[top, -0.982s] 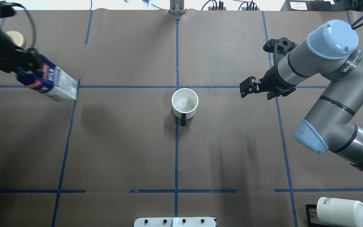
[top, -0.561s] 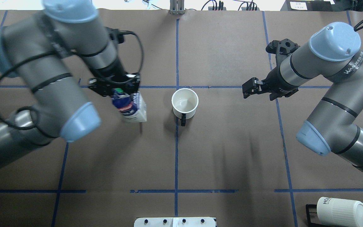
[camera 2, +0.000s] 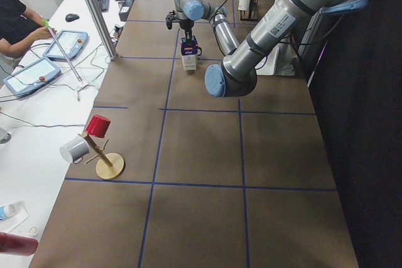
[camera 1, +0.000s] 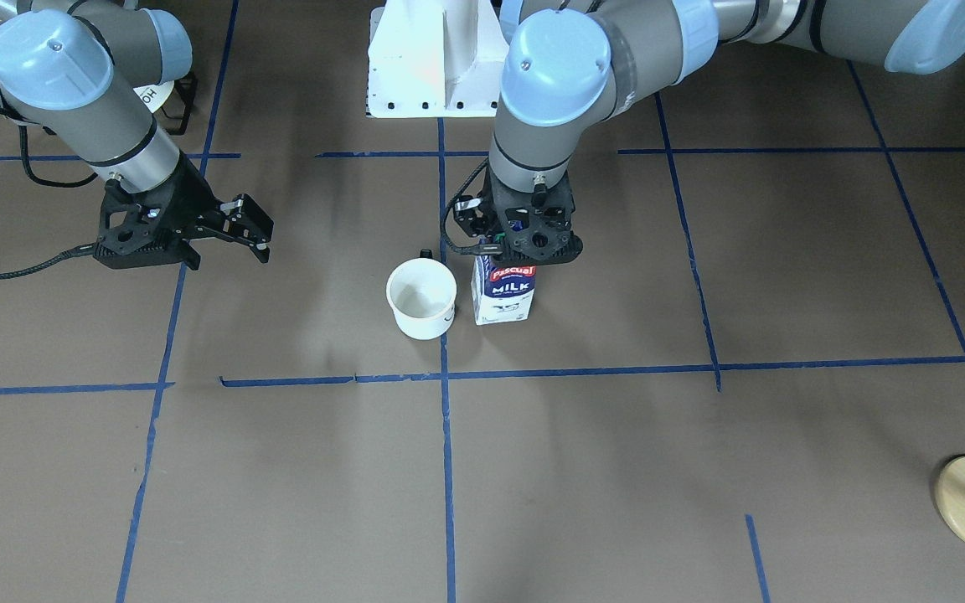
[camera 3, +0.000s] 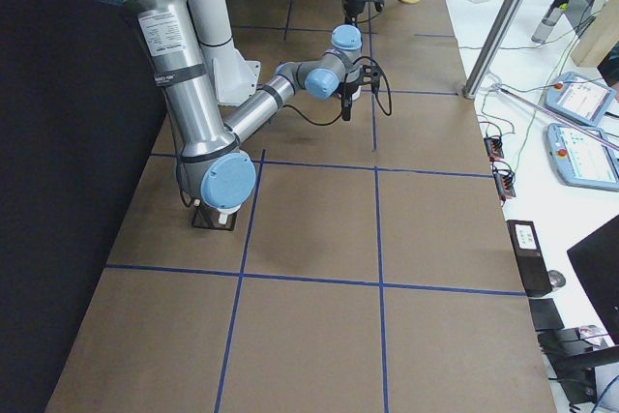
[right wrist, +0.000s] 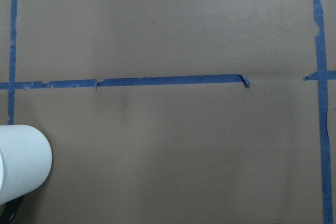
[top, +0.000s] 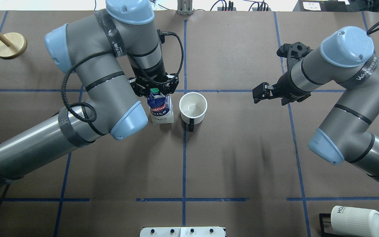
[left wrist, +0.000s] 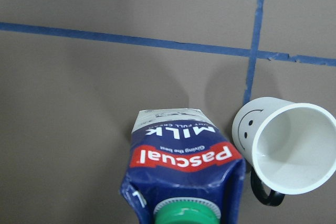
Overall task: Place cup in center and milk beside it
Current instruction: 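Carry the milk carton with the left gripper beside the mug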
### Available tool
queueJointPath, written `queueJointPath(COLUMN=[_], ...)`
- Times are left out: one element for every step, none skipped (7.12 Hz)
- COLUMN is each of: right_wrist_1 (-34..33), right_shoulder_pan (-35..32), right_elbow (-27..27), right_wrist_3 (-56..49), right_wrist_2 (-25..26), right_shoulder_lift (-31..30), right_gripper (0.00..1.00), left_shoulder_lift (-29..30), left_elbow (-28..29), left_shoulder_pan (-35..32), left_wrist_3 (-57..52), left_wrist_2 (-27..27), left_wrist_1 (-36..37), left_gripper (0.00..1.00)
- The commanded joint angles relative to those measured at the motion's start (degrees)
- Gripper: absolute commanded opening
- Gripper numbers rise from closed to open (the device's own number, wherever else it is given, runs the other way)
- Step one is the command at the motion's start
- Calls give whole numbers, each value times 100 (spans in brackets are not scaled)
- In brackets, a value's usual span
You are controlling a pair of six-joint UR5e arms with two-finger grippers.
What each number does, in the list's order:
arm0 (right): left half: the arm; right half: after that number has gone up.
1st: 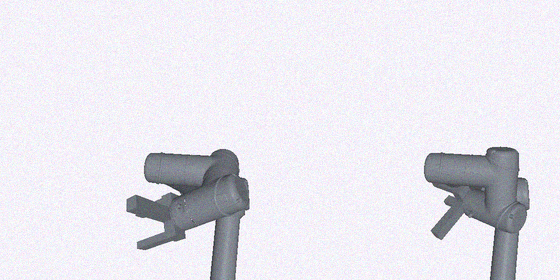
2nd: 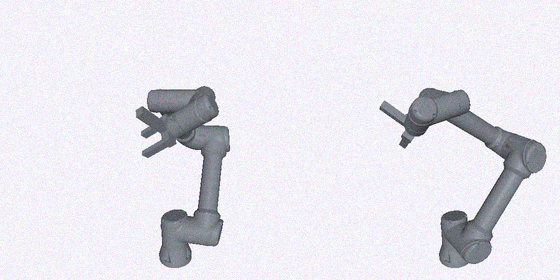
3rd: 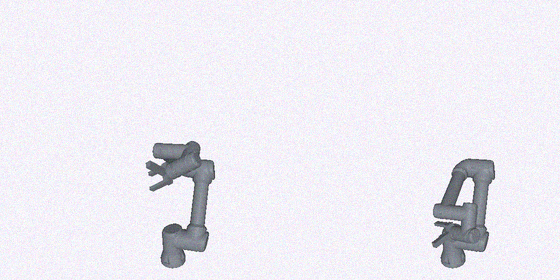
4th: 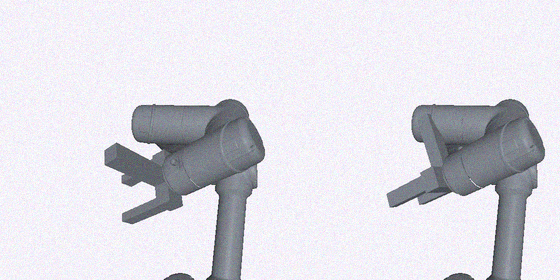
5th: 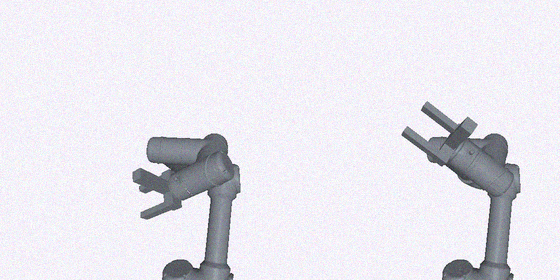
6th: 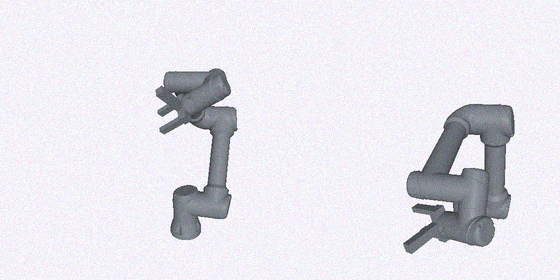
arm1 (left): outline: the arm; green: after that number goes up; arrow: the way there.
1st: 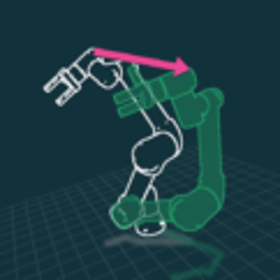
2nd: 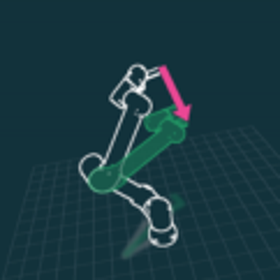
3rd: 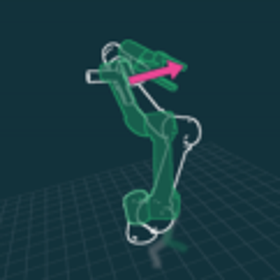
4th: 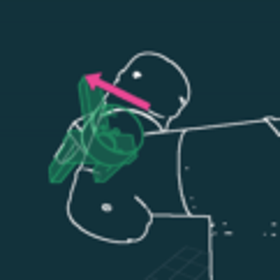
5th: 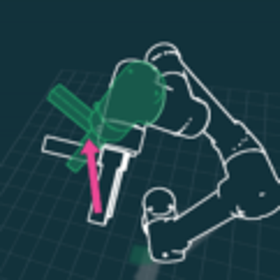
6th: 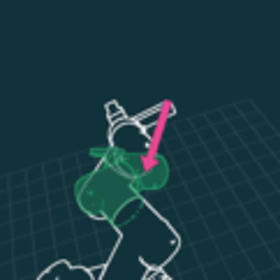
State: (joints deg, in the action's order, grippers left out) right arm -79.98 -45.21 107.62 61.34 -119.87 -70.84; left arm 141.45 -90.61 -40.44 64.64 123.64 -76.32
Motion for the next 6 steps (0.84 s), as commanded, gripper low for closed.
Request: queueJointPath(right_wrist_1=[0,0,0,0,0,0], right_shoulder_pan=[56,74,74,91,126,153], right_elbow=[-4,-13,-13,-13,-4,-4], right_wrist_3=[0,9,9,61,105,167], right_wrist_2=[42,51,51,51,95,113], right_shoulder_lift=[0,0,0,0,8,35], right_gripper=[100,100,100,100,100,100], left_shoulder_lift=[137,137,137,146,146,129], left_elbow=[245,245,245,245,245,237], left_shoulder_pan=[54,89,89,89,89,89], left_wrist_3=[92,92,101,179,171,171], left_wrist_2=[-33,-33,-33,-33,-33,-42], left_wrist_1=[-226,-226,-226,-234,-243,-243], left_gripper=[3,4,5,10,37,75])
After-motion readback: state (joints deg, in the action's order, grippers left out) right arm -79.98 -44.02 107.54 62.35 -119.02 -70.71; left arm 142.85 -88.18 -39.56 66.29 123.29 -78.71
